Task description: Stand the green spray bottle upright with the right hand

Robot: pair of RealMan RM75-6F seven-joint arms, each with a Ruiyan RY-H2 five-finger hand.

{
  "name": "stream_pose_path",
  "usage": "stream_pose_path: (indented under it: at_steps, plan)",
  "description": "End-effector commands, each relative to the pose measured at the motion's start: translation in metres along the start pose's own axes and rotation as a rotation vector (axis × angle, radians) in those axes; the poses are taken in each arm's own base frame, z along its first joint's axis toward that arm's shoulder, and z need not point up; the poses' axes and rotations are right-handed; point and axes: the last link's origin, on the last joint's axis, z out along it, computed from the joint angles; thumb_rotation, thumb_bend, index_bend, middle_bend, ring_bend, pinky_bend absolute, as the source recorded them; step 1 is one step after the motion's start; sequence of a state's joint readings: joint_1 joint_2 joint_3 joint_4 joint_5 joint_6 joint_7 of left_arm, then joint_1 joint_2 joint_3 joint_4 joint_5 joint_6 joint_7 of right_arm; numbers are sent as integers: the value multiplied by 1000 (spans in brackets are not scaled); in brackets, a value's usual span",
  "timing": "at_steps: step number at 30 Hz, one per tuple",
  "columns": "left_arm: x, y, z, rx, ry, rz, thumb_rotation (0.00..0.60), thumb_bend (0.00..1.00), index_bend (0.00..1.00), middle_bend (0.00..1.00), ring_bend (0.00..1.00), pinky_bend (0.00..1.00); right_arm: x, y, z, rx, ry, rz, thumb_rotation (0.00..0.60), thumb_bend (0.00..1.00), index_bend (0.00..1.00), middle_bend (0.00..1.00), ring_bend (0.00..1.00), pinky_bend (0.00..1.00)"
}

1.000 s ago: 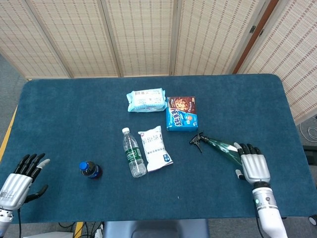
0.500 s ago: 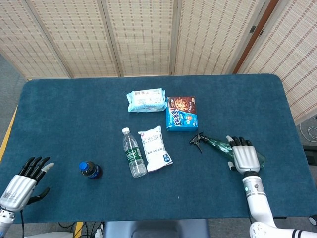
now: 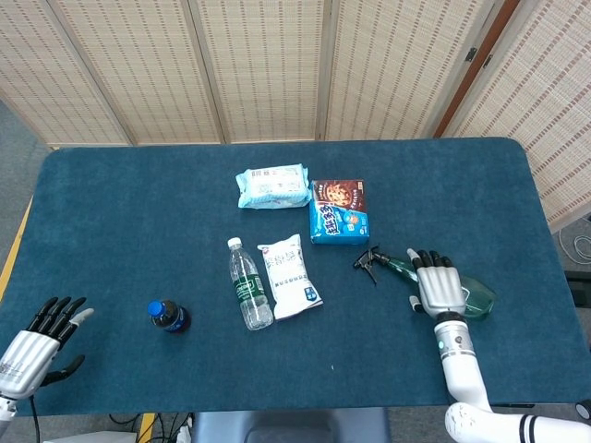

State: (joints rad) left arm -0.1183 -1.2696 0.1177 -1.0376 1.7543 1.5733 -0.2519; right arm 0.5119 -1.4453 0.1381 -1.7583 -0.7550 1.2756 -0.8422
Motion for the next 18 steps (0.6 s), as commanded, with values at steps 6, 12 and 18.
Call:
stream_pose_path:
  at_steps: [6,12,18]
  plan:
    - [-6,-1,-4,-3,-19,4,600,294,116,79,0,0,-5,-7,12,4,-3,19,600,211,125,147,100,179]
    - [-8,-6,-6,8,-26,2,600,294,116,79,0,0,-9,-14,23,11,-7,25,600,212,125,147,100,179]
    - [-9,-11,-7,20,-26,-6,600,294,116,79,0,0,-12,-20,31,17,-8,32,600,213,125,147,100,179]
